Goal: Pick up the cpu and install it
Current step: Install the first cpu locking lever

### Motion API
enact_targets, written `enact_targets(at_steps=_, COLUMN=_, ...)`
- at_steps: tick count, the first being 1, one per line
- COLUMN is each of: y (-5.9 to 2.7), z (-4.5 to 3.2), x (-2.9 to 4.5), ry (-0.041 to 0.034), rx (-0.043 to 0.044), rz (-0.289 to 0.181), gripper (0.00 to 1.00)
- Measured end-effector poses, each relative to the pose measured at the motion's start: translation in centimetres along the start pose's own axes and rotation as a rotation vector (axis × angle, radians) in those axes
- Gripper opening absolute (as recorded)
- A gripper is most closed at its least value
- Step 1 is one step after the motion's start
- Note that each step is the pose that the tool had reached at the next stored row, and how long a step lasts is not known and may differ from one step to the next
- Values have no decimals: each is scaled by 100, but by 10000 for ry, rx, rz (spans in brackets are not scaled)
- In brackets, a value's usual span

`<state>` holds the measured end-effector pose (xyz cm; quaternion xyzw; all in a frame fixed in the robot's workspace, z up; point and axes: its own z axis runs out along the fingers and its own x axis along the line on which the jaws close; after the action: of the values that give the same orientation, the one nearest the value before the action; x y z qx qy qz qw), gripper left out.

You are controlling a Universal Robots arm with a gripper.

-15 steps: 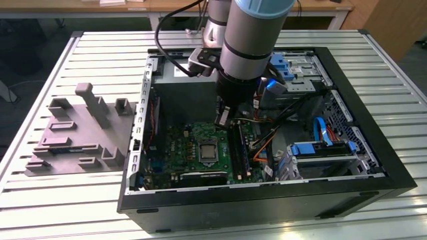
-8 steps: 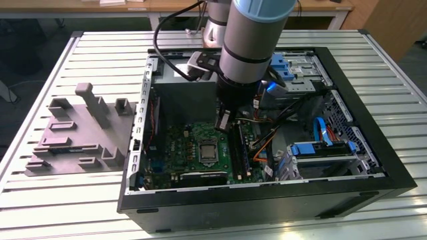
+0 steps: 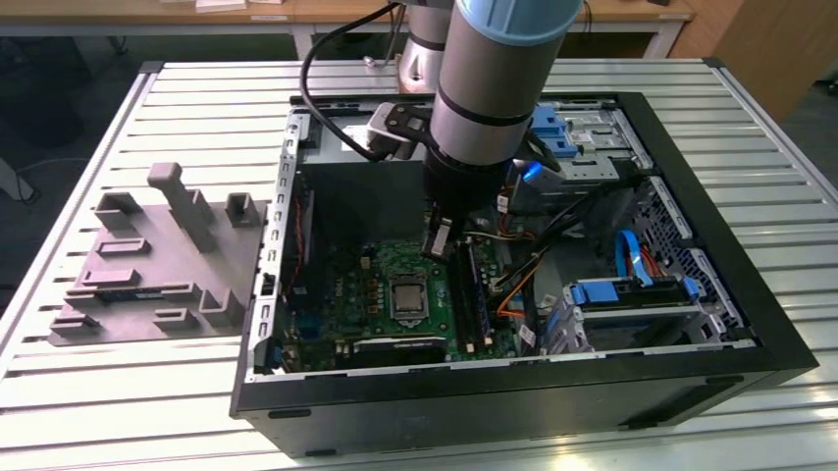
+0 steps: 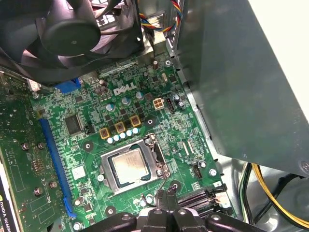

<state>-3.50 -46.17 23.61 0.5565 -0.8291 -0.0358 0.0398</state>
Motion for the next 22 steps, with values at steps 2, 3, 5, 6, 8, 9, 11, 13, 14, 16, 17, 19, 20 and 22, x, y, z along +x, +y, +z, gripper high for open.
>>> enact_targets(at_steps=2, y=0, z=0, x=0, ry=0, rx=0, rz=0, gripper=11)
enact_targets(at_steps=3, y=0, z=0, x=0, ry=0, rx=0, rz=0, gripper=11)
enact_targets(at_steps=5, y=0, z=0, x=0, ry=0, rx=0, rz=0, gripper=11)
enact_targets(at_steps=6, y=0, z=0, x=0, ry=0, rx=0, rz=0, gripper=11)
enact_targets(at_steps=8, y=2, z=2, x=4, ry=0, rx=0, rz=-2, gripper=11)
enact_targets(at_steps=9, y=6, z=4, x=11, ry=2, rx=0, rz=-7, gripper=11)
enact_targets(at_steps=11, y=8, z=13, x=21, ry=11, rx=3, rz=-118, gripper=11)
enact_targets(at_steps=13, y=7, z=21, x=22, ry=36, rx=14, rz=-369, gripper=11)
enact_targets(at_steps=14, y=6, z=24, x=25, ry=45, rx=25, rz=-471, gripper=11)
enact_targets(at_steps=16, y=1, z=30, x=38, ry=48, rx=53, rz=-593, gripper=11)
enact_targets(at_steps=17, y=-3, z=36, x=45, ry=50, rx=60, rz=-640, gripper=11)
enact_targets(at_steps=19, y=-9, z=45, x=57, ry=59, rx=65, rz=-733, gripper=11)
enact_targets(at_steps=20, y=-11, z=49, x=61, ry=61, rx=66, rz=-767, gripper=11)
enact_targets(at_steps=22, y=-12, z=52, x=63, ry=62, rx=66, rz=-789, gripper=11)
